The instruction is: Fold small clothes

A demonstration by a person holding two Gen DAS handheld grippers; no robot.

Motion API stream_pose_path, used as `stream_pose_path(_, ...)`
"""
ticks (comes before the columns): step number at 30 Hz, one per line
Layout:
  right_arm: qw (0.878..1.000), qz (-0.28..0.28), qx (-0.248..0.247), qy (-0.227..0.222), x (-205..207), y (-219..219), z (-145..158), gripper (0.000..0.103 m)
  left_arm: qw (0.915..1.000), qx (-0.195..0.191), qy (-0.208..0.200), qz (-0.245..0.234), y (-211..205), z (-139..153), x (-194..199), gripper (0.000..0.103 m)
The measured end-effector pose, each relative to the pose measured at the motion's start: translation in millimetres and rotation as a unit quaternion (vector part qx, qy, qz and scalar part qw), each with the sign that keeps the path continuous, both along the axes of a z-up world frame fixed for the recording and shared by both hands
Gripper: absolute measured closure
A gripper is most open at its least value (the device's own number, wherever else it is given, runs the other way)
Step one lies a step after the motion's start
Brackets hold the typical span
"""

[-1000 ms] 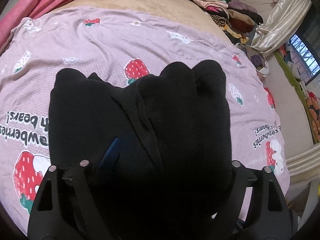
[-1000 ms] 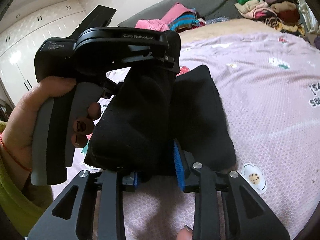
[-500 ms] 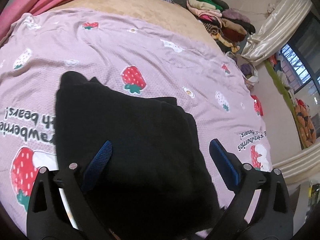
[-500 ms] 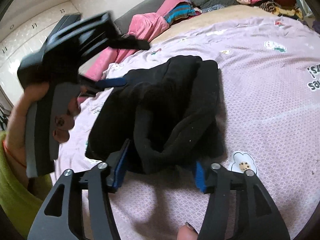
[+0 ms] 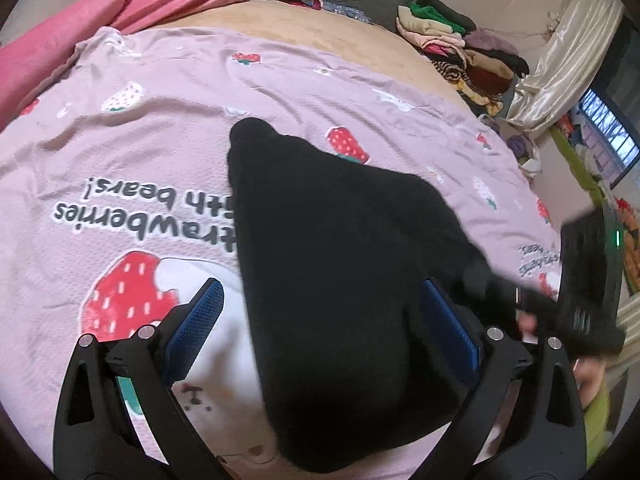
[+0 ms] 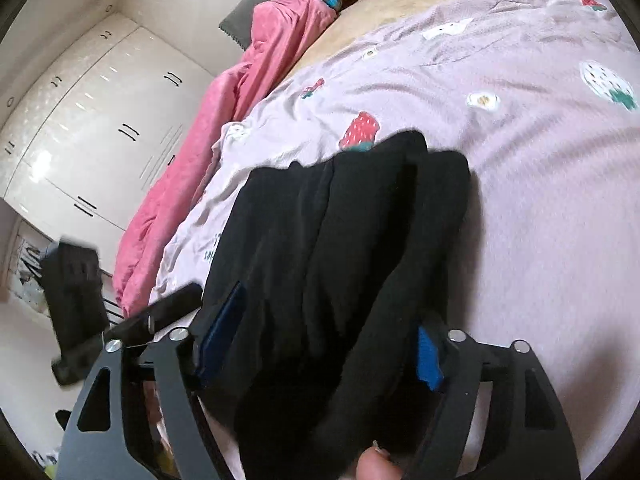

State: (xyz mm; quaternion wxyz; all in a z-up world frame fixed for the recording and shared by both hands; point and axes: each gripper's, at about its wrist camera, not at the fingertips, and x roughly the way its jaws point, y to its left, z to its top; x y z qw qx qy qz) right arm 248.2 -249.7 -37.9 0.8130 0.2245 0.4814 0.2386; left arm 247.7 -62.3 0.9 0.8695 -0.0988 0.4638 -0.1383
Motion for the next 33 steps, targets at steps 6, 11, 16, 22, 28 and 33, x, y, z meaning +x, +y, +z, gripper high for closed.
stream_pose_path(6, 0.994, 0.031, -0.102, -0.031, 21.3, 28.4, 13.7, 0.084, 0.9998, 0.02, 0.003, 0.0, 2.3, -8.9, -0.4, 0.012)
stream_pose_path(11, 0.978, 0.085, -0.122, -0.148, 11.2, 52.9, 57.1, 0.086, 0.9996, 0.026, -0.012, 0.002, 2.9, -6.6, -5.8, 0.012)
stream_pose_path(16, 0.982, 0.064, -0.132, -0.118, 33.1, 33.1, 22.2, 0.086, 0.9991, 0.04, -0.008, -0.009, -7.8, -11.1, -10.0, 0.012)
stream_pose_path(22, 0.992, 0.024, -0.097, -0.081, 26.5, -9.3, -17.1, 0.083, 0.9987, 0.041, -0.002, -0.028, -18.6, -21.3, -16.0, 0.01)
stream_pose_path(28, 0.993, 0.002, -0.096, -0.075, 15.7, -15.8, -17.4, 0.068, 0.9981, 0.054, -0.006, -0.027, -22.7, -21.2, -19.0, 0.01)
stream_pose_path(33, 0.993, 0.004, -0.089, -0.074, -3.7, -16.8, -8.1, 0.047, 0.9982, 0.055, -0.008, -0.023, -19.5, -19.4, -22.8, 0.01)
